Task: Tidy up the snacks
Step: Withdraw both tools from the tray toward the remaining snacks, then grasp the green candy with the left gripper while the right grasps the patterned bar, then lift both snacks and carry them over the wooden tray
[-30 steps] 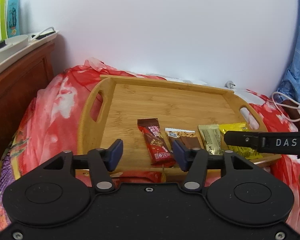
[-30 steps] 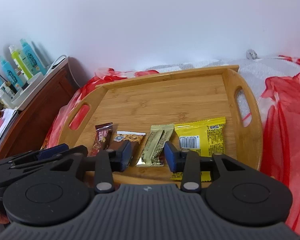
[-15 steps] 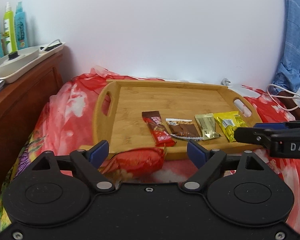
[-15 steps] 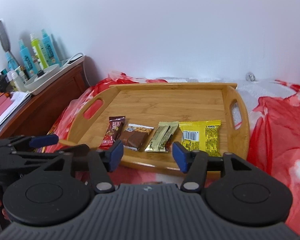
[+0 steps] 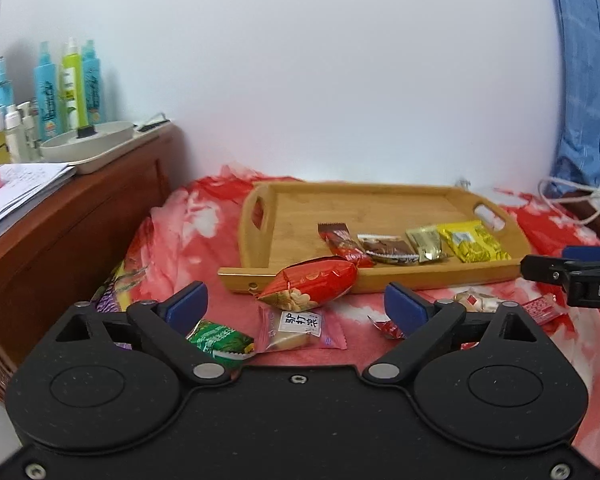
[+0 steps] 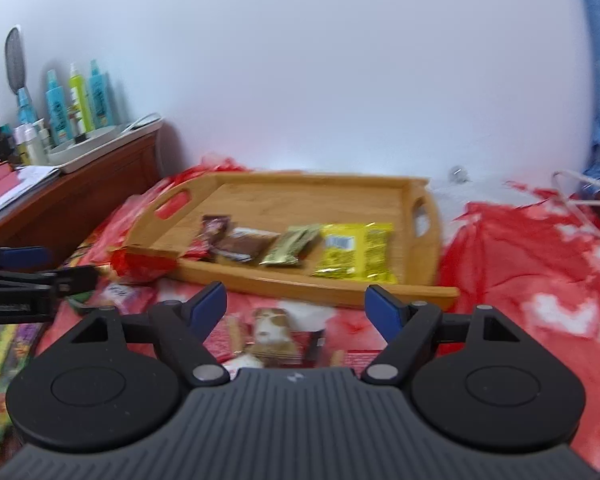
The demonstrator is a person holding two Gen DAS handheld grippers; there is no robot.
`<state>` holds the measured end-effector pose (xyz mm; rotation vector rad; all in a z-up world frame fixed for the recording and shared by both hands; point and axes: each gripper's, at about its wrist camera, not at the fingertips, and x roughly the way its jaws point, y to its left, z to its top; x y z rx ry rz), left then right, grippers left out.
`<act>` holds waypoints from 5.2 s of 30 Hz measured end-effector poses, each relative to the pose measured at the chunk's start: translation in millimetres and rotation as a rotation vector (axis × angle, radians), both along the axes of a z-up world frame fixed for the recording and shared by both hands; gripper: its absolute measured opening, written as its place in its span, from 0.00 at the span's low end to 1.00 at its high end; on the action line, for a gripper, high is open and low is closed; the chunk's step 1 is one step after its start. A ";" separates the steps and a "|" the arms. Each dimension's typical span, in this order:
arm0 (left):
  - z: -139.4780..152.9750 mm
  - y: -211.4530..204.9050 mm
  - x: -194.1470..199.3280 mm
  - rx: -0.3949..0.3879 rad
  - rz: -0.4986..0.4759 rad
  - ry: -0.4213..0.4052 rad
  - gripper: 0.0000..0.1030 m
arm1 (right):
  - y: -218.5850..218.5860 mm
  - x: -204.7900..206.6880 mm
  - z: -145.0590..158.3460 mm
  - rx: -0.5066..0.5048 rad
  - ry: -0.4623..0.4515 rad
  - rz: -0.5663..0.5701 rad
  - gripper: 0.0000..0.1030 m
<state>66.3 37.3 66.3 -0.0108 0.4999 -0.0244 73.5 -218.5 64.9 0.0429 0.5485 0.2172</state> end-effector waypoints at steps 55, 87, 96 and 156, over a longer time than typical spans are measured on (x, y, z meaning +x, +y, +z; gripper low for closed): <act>-61.2 38.8 39.9 -0.073 0.191 0.138 0.63 | 7.9 17.2 -45.7 0.095 0.098 0.002 0.61; -52.2 41.1 38.6 -0.151 0.146 0.075 0.72 | 23.9 28.8 -53.1 0.092 0.088 0.000 0.59; -51.5 39.0 36.4 -0.158 0.127 0.092 0.47 | 23.0 30.3 -52.4 0.097 0.108 -0.009 0.30; -8.4 28.8 -10.2 -0.048 0.149 0.007 0.40 | 16.4 0.2 -13.0 0.110 0.044 -0.032 0.09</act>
